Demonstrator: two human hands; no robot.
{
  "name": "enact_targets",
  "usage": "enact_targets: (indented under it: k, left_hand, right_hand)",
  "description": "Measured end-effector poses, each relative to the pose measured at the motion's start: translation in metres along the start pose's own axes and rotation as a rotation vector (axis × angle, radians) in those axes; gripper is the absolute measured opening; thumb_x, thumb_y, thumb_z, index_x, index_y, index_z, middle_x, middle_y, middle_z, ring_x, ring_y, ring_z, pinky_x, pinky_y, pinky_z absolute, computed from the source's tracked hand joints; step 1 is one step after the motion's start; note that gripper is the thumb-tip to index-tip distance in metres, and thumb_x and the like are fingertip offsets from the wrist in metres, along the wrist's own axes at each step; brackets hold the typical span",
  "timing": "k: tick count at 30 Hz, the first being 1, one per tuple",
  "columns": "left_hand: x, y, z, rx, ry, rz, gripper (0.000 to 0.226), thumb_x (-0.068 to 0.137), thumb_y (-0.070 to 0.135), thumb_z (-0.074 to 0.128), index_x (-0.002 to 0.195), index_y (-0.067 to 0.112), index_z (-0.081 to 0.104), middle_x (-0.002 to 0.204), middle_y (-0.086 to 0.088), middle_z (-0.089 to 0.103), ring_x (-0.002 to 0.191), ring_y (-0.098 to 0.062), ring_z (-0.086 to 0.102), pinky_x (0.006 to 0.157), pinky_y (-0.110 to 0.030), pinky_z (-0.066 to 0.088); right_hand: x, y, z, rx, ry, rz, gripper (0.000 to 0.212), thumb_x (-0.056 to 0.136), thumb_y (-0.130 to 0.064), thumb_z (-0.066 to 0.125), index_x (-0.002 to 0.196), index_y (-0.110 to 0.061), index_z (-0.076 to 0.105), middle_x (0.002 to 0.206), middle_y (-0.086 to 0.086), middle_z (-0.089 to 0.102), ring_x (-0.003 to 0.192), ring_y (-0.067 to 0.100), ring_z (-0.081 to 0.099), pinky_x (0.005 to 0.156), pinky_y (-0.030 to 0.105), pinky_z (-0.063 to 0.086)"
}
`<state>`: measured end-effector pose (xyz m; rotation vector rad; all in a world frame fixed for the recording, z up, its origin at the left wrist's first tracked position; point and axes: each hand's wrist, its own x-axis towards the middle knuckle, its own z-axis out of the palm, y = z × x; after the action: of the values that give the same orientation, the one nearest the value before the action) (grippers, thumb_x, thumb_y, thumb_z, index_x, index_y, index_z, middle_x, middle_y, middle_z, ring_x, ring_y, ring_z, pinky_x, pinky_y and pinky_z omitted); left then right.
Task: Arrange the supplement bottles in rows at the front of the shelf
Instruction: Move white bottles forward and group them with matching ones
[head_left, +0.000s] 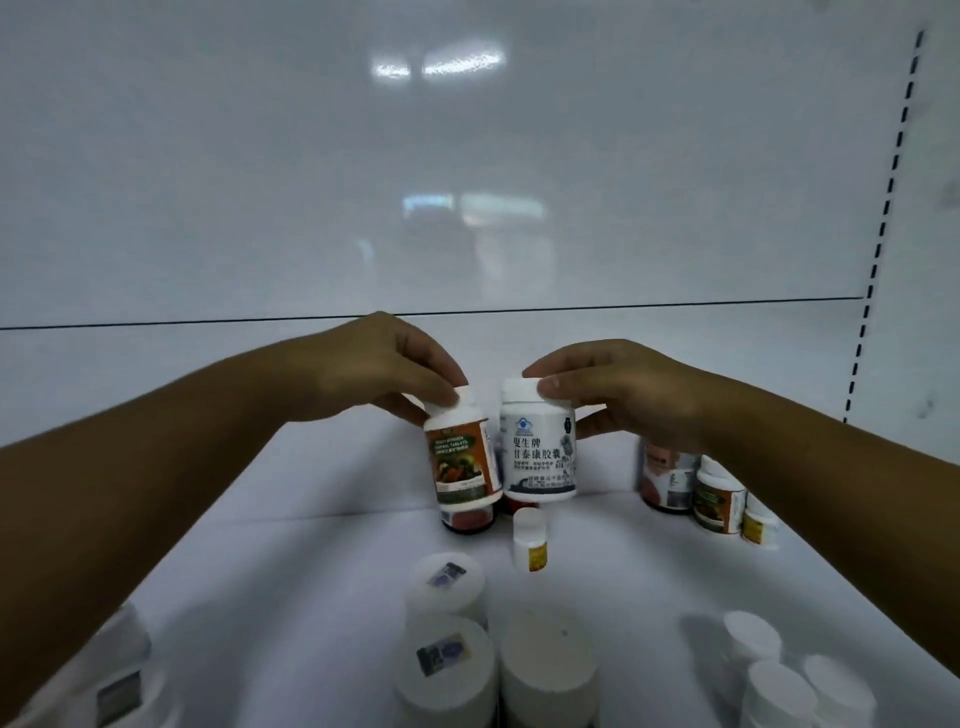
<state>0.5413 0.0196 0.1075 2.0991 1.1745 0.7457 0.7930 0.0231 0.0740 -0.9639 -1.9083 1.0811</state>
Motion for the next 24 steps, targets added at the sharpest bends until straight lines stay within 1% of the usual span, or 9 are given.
enact_targets:
  k: [4,8,9,11,14,18,19,21,24]
  left_hand:
    - [-0.011,0.001,-0.003,0.020,0.017,0.005,0.014,0.076,0.004,0.069,0.085,0.013,0.075,0.085,0.000,0.076,0.081,-0.015,0.072,0.064,-0.020,0.055]
    - [-0.022,-0.001,-0.012,0.045,0.085,0.002,0.015,0.075,0.005,0.071,0.085,0.015,0.075,0.085,0.001,0.076,0.079,-0.014,0.072,0.062,-0.018,0.055]
    - [-0.025,-0.001,-0.015,0.047,0.105,-0.004,0.015,0.075,0.005,0.071,0.085,0.015,0.074,0.085,0.000,0.076,0.078,-0.014,0.072,0.061,-0.017,0.055]
    - [-0.030,-0.003,-0.019,0.051,0.131,-0.024,0.015,0.075,0.004,0.071,0.085,0.015,0.074,0.085,0.000,0.075,0.077,-0.013,0.072,0.059,-0.016,0.054]
    - [-0.037,-0.005,-0.022,0.068,0.145,-0.043,0.016,0.075,0.003,0.071,0.085,0.014,0.074,0.085,-0.001,0.075,0.077,-0.014,0.072,0.060,-0.017,0.054]
    - [-0.048,-0.010,-0.023,0.095,0.133,-0.083,0.017,0.074,0.004,0.072,0.089,0.014,0.073,0.087,-0.001,0.075,0.080,-0.016,0.072,0.062,-0.018,0.055]
    - [-0.051,-0.011,-0.023,0.107,0.133,-0.096,0.018,0.074,0.004,0.072,0.089,0.014,0.073,0.087,-0.001,0.075,0.081,-0.016,0.072,0.063,-0.019,0.055]
    - [-0.059,-0.012,-0.023,0.118,0.139,-0.128,0.019,0.074,0.003,0.072,0.090,0.014,0.073,0.087,-0.002,0.075,0.080,-0.016,0.072,0.063,-0.019,0.056]
    - [-0.075,-0.013,-0.024,0.133,0.154,-0.184,0.023,0.074,0.001,0.072,0.091,0.016,0.071,0.090,-0.006,0.072,0.075,-0.009,0.070,0.060,-0.014,0.053]
  right_hand:
    - [0.000,-0.007,0.011,-0.033,-0.028,-0.012,0.018,0.080,-0.020,0.067,0.097,-0.019,0.069,0.094,-0.002,0.072,0.084,0.008,0.069,0.063,0.018,0.054]
    - [-0.017,-0.002,0.015,-0.162,-0.085,0.051,0.019,0.077,-0.014,0.071,0.095,-0.017,0.068,0.105,0.004,0.069,0.091,0.016,0.069,0.075,0.026,0.058]
    - [-0.022,0.002,0.019,-0.188,-0.107,0.081,0.020,0.076,-0.012,0.071,0.095,-0.015,0.067,0.106,0.004,0.068,0.091,0.016,0.069,0.074,0.025,0.057]
    - [-0.029,0.009,0.030,-0.221,-0.141,0.133,0.022,0.075,-0.009,0.073,0.095,-0.012,0.066,0.107,0.005,0.067,0.085,0.013,0.068,0.065,0.017,0.053]
    - [-0.035,0.016,0.047,-0.238,-0.215,0.189,0.021,0.074,-0.006,0.074,0.092,-0.010,0.065,0.094,0.002,0.065,0.066,0.001,0.063,0.056,0.011,0.047]
    - [-0.039,0.024,0.056,-0.261,-0.312,0.223,0.020,0.075,-0.010,0.074,0.091,-0.014,0.063,0.062,-0.021,0.062,0.050,-0.008,0.056,0.049,0.007,0.042]
    - [-0.040,0.027,0.057,-0.255,-0.324,0.233,0.021,0.075,-0.011,0.075,0.091,-0.016,0.062,0.062,-0.021,0.062,0.051,-0.009,0.056,0.050,0.008,0.043]
    - [-0.040,0.032,0.057,-0.239,-0.327,0.248,0.020,0.073,-0.015,0.076,0.088,-0.019,0.063,0.077,-0.012,0.064,0.061,-0.005,0.060,0.058,0.012,0.047]
    - [-0.037,0.032,0.054,-0.279,-0.316,0.211,0.016,0.070,-0.024,0.078,0.082,-0.022,0.067,0.084,-0.007,0.071,0.079,0.005,0.066,0.074,0.025,0.053]
